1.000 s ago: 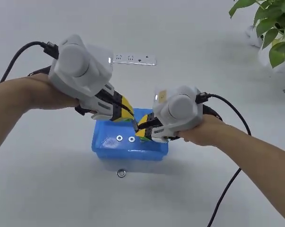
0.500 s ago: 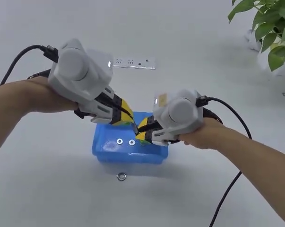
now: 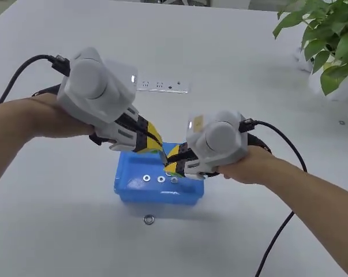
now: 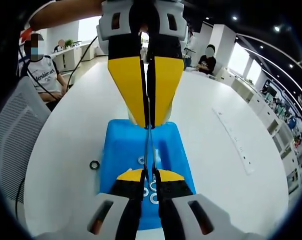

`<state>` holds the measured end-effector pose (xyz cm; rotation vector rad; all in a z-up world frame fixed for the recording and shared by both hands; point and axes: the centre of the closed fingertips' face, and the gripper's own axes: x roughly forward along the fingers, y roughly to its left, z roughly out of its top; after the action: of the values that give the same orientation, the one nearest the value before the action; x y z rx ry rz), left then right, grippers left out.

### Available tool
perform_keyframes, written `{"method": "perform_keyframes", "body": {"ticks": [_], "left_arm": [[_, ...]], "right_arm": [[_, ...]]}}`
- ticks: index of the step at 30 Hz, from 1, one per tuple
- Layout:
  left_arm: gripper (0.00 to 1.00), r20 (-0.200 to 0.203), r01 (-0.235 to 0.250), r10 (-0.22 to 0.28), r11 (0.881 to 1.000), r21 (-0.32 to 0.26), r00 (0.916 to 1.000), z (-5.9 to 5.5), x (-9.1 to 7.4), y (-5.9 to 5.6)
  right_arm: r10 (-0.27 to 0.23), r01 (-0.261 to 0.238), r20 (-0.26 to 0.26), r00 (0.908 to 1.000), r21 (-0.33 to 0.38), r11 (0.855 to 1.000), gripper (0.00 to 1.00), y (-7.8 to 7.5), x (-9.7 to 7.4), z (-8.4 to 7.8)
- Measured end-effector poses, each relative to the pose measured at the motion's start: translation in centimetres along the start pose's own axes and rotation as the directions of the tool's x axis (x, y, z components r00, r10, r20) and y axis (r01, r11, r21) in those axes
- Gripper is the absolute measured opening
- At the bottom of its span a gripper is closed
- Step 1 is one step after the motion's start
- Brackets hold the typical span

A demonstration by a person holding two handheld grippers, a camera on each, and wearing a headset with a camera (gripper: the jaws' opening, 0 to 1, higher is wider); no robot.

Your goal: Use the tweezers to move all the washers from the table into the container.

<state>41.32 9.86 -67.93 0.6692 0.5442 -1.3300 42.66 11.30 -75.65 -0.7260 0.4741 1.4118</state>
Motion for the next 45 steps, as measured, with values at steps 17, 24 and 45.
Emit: {"method": "perform_keyframes", "body": {"ticks": [17, 24, 45], "left_arm": [[0.05, -0.022, 0.004, -0.003, 0.999, 0.033, 0.9998, 1.5, -2.1, -2.8], [0.05, -0.03, 0.006, -0.005, 0.999, 0.036, 0.9995, 1.7, -2.6, -4.1], [0.05, -0.05, 0.028, -0.027, 0.999, 0.026, 0.9984, 0.8, -2.3, -7.0]], "right_arm": [[-0.028, 0.029, 0.021, 0.9994, -0.012, 1.0, 0.11, 2.5, -1.7, 2.1], [-0.037, 0.037, 0.036, 0.9987, -0.003, 0.999, 0.11, 3.8, -2.1, 2.6], [-0.011, 0.011, 0.039, 0.9992, 0.012, 1.0, 0.11, 7.0, -1.4, 2.4]]}}
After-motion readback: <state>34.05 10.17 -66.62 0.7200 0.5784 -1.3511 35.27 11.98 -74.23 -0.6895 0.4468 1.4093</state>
